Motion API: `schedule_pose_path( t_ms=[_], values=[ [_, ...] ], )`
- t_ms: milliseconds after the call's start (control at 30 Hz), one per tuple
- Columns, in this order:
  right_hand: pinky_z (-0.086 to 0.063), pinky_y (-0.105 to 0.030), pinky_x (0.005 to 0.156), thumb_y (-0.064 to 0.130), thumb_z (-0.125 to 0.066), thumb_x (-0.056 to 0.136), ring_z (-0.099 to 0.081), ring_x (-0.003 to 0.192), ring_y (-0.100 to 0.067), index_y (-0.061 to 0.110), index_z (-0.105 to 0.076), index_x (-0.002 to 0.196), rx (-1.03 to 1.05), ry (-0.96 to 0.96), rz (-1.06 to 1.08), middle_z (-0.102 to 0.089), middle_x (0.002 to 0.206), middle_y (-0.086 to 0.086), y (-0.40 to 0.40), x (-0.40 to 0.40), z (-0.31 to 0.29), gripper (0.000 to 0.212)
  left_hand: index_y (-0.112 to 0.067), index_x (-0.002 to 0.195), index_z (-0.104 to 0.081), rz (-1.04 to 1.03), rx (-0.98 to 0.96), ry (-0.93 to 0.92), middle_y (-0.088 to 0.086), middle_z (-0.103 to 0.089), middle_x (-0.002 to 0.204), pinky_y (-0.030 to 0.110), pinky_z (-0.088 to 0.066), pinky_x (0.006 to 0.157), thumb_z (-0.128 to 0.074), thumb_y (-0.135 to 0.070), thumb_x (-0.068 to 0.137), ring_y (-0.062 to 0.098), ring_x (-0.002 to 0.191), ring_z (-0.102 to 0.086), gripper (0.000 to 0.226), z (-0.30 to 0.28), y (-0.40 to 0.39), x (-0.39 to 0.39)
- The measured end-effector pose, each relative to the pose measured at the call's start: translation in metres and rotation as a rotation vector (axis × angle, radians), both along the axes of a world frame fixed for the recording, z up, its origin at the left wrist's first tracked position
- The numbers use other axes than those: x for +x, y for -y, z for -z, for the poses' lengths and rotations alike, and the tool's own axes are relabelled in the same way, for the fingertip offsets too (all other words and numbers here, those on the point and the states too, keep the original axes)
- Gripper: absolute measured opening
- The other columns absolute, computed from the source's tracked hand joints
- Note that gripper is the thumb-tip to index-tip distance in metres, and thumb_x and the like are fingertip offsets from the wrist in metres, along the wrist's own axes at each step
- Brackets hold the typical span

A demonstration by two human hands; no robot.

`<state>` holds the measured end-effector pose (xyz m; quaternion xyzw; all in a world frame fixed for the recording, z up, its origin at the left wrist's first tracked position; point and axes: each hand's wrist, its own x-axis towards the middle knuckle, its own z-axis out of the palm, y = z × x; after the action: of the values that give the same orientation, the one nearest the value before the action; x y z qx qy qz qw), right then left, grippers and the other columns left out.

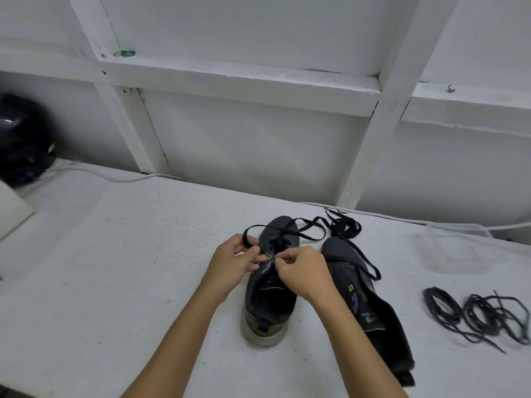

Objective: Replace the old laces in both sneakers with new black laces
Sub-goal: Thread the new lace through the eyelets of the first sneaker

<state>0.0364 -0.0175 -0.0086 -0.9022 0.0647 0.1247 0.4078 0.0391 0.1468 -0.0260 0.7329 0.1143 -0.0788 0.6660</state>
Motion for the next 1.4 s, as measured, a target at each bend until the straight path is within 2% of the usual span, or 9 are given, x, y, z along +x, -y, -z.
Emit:
schedule_pose_path(
  t_ms=[167,367,567,700,933,1067,1200,1300,1400],
  values=[
    [-0.058,-0.028,0.088,0.023,-0.067,0.086,-0.069,0.089,-0.007,0.028,-0.082,0.097,0.123,-0.087,0.053,-0.075,0.091,0.010,0.003,0.008,0.005,0.019,-0.018,0.092,-0.071,0.026,0.106,-0.016,0.003,-0.073,0.090,0.041,-0.060,0.086,-0.075,-0.011,0.083,0.025,0.084,-0.071,0.013,0.002,0.000,0.003],
    [-0.057,-0.026,0.090,0.029,-0.073,0.085,-0.069,0.090,-0.002,0.037,-0.080,0.100,0.197,-0.059,0.055,-0.076,0.087,0.016,0.002,0.011,0.012,0.018,-0.029,0.096,-0.073,0.074,0.245,0.027,-0.006,-0.075,0.080,0.020,-0.055,0.076,-0.060,-0.017,0.097,0.010,0.075,-0.071,0.018,0.003,-0.006,0.008],
    [-0.056,-0.030,0.095,0.034,-0.078,0.085,-0.070,0.094,-0.001,0.036,-0.081,0.102,0.235,-0.029,0.045,-0.077,0.094,0.016,0.004,0.014,0.021,0.018,-0.025,0.097,-0.070,0.084,0.244,0.064,-0.005,-0.075,0.082,0.028,-0.059,0.081,-0.070,-0.013,0.089,0.010,0.079,-0.072,0.015,0.003,-0.007,0.009],
    [-0.056,-0.029,0.095,0.033,-0.078,0.087,-0.069,0.097,-0.001,0.033,-0.080,0.104,0.256,-0.011,0.043,-0.077,0.101,0.015,0.004,0.014,0.023,0.018,-0.026,0.094,-0.067,0.091,0.373,0.124,-0.011,-0.073,0.087,0.007,-0.045,0.069,-0.076,-0.021,0.086,-0.002,0.080,-0.067,0.012,0.000,-0.005,0.011],
    [-0.057,-0.026,0.091,0.030,-0.077,0.088,-0.070,0.091,-0.001,0.031,-0.080,0.107,0.252,-0.006,0.030,-0.077,0.097,0.013,0.004,0.014,0.024,0.019,-0.023,0.089,-0.066,0.167,0.565,0.189,-0.012,-0.067,0.080,0.002,-0.042,0.062,-0.076,-0.017,0.087,-0.001,0.074,-0.061,0.012,-0.005,0.001,0.016],
    [-0.056,-0.022,0.086,0.027,-0.074,0.091,-0.070,0.088,-0.003,0.028,-0.081,0.103,0.225,-0.006,0.015,-0.077,0.092,0.011,0.003,0.015,0.024,0.013,-0.028,0.101,-0.072,0.210,0.486,0.144,-0.014,-0.071,0.089,0.003,-0.046,0.069,-0.075,-0.017,0.088,-0.004,0.085,-0.066,0.017,-0.003,-0.002,0.015],
    [-0.055,-0.028,0.077,0.029,-0.067,0.095,-0.067,0.075,-0.011,0.026,-0.075,0.086,0.192,-0.022,0.014,-0.072,0.076,0.007,-0.001,0.015,0.027,0.013,-0.040,0.121,-0.061,0.162,0.228,0.041,-0.015,-0.071,0.113,0.024,-0.054,0.091,-0.067,-0.034,0.094,0.002,0.106,-0.066,0.028,0.007,-0.005,-0.004],
    [-0.050,-0.027,0.070,0.028,-0.062,0.097,-0.057,0.066,-0.008,0.024,-0.070,0.084,0.191,0.008,0.017,-0.063,0.068,0.008,-0.003,0.012,0.030,0.015,-0.044,0.127,-0.049,0.089,0.089,0.015,-0.018,-0.070,0.113,0.016,-0.048,0.087,-0.062,-0.035,0.097,-0.005,0.105,-0.064,0.034,0.007,0.002,-0.026],
    [-0.048,-0.024,0.068,0.025,-0.058,0.099,-0.054,0.066,-0.007,0.024,-0.067,0.087,0.223,0.040,0.007,-0.062,0.072,0.007,-0.004,0.008,0.028,0.016,-0.047,0.124,-0.056,0.045,0.067,0.025,-0.020,-0.069,0.115,0.019,-0.050,0.092,-0.064,-0.041,0.094,-0.008,0.106,-0.062,0.032,0.007,0.011,-0.039]
  ],
)
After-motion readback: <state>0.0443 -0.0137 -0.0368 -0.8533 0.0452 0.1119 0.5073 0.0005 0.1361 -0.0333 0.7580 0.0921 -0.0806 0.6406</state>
